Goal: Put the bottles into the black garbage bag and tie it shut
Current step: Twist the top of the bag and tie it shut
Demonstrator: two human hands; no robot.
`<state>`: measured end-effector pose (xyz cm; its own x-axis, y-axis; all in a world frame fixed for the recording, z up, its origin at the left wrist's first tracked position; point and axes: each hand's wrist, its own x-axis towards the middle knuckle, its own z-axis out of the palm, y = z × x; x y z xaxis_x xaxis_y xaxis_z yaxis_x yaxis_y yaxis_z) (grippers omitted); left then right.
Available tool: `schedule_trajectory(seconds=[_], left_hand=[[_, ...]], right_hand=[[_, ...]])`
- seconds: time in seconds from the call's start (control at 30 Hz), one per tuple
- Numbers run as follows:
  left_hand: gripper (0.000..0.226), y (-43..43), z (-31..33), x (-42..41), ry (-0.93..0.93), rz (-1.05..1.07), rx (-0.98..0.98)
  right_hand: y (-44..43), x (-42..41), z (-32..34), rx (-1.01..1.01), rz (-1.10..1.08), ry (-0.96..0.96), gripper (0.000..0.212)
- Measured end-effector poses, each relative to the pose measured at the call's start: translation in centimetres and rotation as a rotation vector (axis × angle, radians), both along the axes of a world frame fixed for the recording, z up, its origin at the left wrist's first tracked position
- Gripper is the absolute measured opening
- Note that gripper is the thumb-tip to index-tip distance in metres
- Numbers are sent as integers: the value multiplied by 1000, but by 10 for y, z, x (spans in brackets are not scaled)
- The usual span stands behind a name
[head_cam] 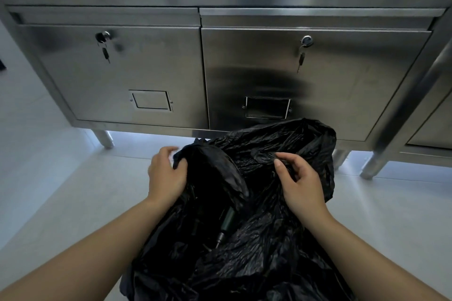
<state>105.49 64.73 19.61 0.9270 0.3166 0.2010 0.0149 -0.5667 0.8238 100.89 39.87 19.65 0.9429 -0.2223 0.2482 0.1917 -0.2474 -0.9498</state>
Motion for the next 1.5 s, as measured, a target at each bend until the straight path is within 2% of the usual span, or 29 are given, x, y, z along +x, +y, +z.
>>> schedule_trajectory(seconds=[0.07, 0.1, 0.17, 0.23, 0.33, 0.47, 0.57, 0.73, 0.8, 0.9, 1.03, 1.23, 1.33, 1.5], left_hand=[[61, -2, 9, -9, -279, -290, 369], [73, -5, 13, -11, -358, -453, 542], [77, -20, 14, -14, -331, -679, 873], [66, -36, 6, -15, -212, -762, 1102], [56, -47, -12, -10, -94, -743, 1277], [39, -43, -21, -5, -34, -688, 1343], [30, -34, -20, -3, -50, -587, 1239], [21, -25, 3, 1, -288, -256, 750], [22, -23, 19, 5, -372, -255, 629], [21, -24, 42, 4, -455, -381, 510], [19, -30, 49, 0, -378, -224, 320], [26, -24, 53, 6, -128, -2, -328], [25, -21, 49, -1, -55, -44, -392], [10, -25, 36, -12, -33, -190, -280]], right_hand=[[5, 1, -1, 1, 12, 5, 11], [6, 2, -1, 4, 8, 6, 11], [4, 2, 0, 12, -19, 0, 11], [0, 1, 1, 15, -49, -5, 11], [-10, -4, 1, 16, -82, 6, 10], [-20, -13, 1, -12, -82, 13, 11], [-25, -16, 2, -6, -86, 10, 11], [-27, -12, 10, 5, -95, -3, 11], [-26, -9, 13, 16, -96, -18, 12], [-24, -7, 17, 17, -99, -28, 12], [-26, -4, 23, 7, -117, -51, 12], [-36, 1, 30, 25, -187, -82, 13], [-31, 2, 33, 38, -185, -84, 12], [-11, 3, 39, 70, -131, -89, 14]])
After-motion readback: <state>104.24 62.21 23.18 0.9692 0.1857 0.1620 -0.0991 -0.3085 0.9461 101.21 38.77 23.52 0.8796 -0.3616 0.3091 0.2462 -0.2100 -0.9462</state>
